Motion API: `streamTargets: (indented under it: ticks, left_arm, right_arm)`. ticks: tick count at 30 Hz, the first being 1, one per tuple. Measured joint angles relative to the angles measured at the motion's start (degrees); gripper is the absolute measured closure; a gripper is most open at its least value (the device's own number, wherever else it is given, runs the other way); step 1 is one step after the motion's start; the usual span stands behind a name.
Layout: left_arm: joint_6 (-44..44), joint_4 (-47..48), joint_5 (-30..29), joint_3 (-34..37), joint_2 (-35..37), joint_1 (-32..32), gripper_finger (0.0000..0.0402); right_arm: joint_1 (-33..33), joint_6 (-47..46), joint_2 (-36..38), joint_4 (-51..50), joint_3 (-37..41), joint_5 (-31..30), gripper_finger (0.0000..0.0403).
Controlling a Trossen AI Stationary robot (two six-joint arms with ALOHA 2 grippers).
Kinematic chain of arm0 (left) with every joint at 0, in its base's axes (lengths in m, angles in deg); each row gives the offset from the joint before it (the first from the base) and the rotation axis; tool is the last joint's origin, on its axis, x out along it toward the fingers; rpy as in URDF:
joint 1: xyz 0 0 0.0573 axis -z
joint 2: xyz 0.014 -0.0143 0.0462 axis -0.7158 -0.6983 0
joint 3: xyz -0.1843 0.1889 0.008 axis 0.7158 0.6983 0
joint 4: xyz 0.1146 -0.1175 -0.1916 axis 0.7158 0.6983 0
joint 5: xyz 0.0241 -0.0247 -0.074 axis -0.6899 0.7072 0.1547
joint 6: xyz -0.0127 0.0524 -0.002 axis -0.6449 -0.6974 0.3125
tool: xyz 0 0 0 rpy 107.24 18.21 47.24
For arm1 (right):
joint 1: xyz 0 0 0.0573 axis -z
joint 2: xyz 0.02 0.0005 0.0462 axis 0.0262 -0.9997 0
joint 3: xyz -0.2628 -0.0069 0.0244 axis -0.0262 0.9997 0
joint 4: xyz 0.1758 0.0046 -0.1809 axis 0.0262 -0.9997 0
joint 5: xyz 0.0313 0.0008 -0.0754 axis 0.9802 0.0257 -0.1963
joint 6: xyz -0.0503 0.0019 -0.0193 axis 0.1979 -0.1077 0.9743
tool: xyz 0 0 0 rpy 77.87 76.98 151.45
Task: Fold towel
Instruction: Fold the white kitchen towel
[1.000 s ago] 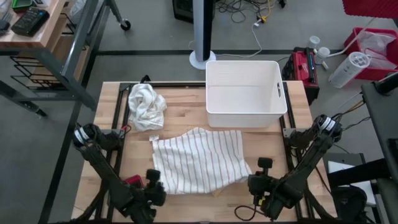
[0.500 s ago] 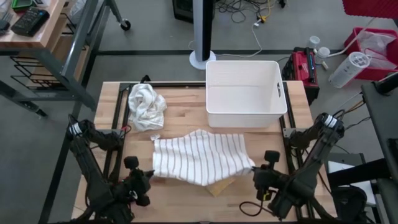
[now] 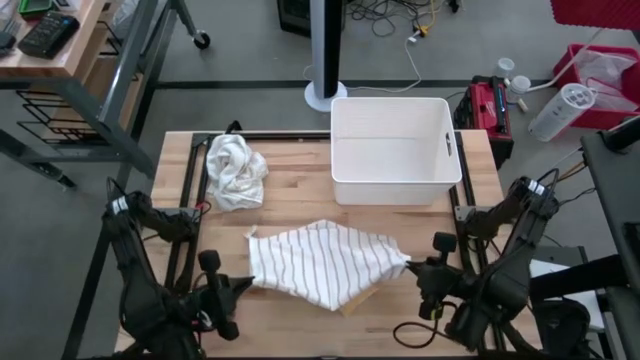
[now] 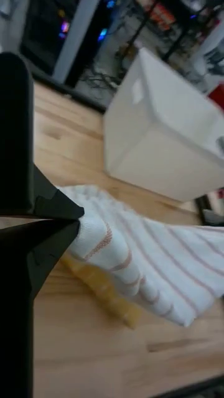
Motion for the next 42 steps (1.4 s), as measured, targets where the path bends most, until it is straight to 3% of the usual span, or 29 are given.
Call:
streamTargets:
  ticks: [13,16,22,27,32,38,42]
  left_arm:
    - [-17.59,0.02,-12.88,-20.57,0.44,0.92,0.0401]
    - [-20.88,0.03,-13.67,-27.2,1.11,0.93,0.0401]
    - [-28.52,-0.15,-10.39,-36.0,2.72,1.49,0.0401]
    - [-30.24,0.08,1.05,-32.74,8.26,2.45,0.0401]
    - [-31.07,0.06,8.49,-26.74,12.85,3.34,0.0401]
    - [-28.92,0.0,11.32,-19.2,16.84,3.74,0.0401]
    - [-28.49,-1.08,11.23,-17.64,18.22,3.74,0.0401]
  right_arm:
    - [-0.74,3.97,2.09,0.03,-14.54,-4.83,0.0403]
    - [-0.87,0.32,3.02,0.02,-19.88,-8.86,0.0403]
    - [-1.53,5.46,5.76,0.03,-28.17,-10.36,0.0403]
    - [-1.51,13.25,9.97,-0.06,-30.4,-2.03,0.0403]
    - [-1.59,17.82,14.44,-0.09,-27.37,6.31,0.0403]
    - [-1.75,18.39,17.69,-0.08,-21.91,10.3,0.0403]
    - [-1.75,16.32,18.68,1.52,-22.19,10.94,0.0403]
